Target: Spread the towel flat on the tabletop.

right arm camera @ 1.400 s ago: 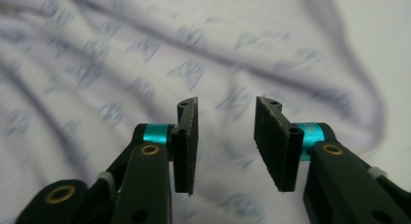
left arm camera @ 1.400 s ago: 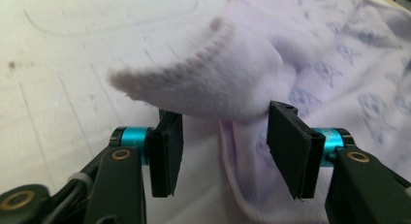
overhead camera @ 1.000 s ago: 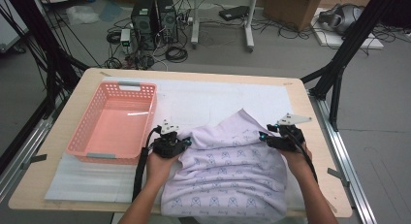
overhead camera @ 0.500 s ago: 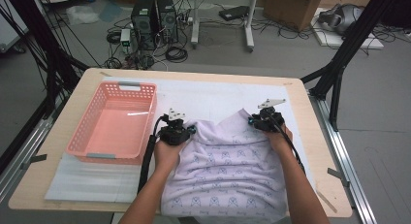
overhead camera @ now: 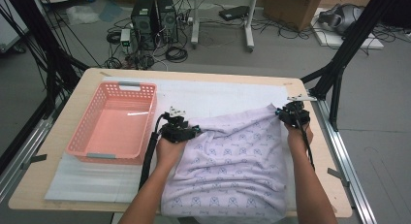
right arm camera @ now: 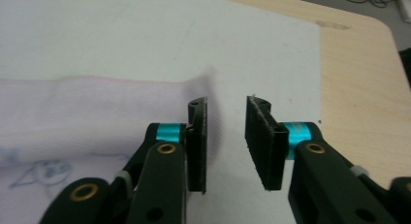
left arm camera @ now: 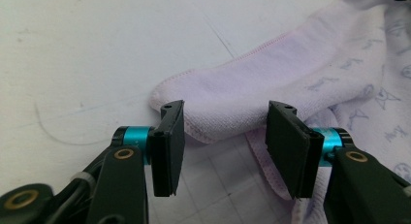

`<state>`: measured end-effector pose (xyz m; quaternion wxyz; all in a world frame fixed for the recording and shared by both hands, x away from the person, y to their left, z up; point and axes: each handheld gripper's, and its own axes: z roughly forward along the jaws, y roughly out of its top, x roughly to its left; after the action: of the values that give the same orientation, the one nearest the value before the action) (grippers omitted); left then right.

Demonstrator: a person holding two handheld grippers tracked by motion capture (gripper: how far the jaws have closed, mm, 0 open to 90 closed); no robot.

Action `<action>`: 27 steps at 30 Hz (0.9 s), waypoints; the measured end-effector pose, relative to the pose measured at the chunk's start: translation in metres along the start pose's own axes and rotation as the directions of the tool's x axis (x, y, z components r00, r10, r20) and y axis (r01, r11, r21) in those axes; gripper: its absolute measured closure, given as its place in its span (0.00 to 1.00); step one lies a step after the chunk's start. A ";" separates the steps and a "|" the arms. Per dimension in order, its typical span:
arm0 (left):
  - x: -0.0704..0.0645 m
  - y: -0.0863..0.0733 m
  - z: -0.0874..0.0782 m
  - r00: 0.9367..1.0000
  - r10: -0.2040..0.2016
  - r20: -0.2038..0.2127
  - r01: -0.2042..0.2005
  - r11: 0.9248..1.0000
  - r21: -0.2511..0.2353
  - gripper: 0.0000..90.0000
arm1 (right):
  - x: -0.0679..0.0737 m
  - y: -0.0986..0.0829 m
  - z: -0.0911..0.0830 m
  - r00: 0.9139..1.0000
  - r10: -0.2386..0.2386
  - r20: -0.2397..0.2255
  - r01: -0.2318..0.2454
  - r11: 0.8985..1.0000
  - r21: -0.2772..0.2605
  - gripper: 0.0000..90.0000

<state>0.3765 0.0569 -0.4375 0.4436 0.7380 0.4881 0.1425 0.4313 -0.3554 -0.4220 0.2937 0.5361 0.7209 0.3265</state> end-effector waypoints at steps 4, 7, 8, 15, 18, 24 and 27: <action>-0.002 -0.002 0.009 1.000 -0.017 0.024 0.016 1.000 0.019 0.54 | 0.002 -0.003 -0.015 0.999 -0.003 -0.054 0.000 0.999 -0.045 0.73; -0.009 -0.006 0.017 0.998 -0.002 0.056 0.000 0.999 0.045 0.55 | 0.002 -0.006 -0.026 0.994 -0.016 -0.109 0.011 0.999 -0.043 0.70; -0.012 -0.007 0.018 0.999 0.022 0.045 -0.024 0.999 0.041 0.56 | 0.002 -0.007 -0.029 0.992 -0.021 -0.126 0.016 0.999 -0.043 0.70; -0.012 -0.007 0.006 0.999 0.028 0.043 -0.030 0.998 0.063 0.71 | 0.012 -0.020 -0.049 0.979 -0.051 -0.198 0.039 0.997 -0.062 0.69; -0.010 -0.009 -0.006 0.998 0.021 0.062 -0.023 0.999 0.043 0.65 | 0.020 -0.031 -0.058 0.969 -0.079 -0.234 0.067 0.996 -0.059 0.68; -0.011 -0.016 -0.024 0.993 0.028 0.118 -0.033 0.999 0.044 0.62 | 0.032 -0.061 -0.075 0.953 -0.096 -0.288 0.090 0.995 -0.034 0.66; -0.013 -0.020 -0.023 0.992 0.037 0.123 -0.046 0.996 0.074 0.62 | 0.036 -0.073 -0.081 0.947 -0.094 -0.307 0.093 0.996 -0.018 0.65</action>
<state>0.3431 0.0601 -0.4377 0.4410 0.7717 0.4498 0.0877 0.3172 -0.3485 -0.4320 0.1938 0.4436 0.7819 0.3928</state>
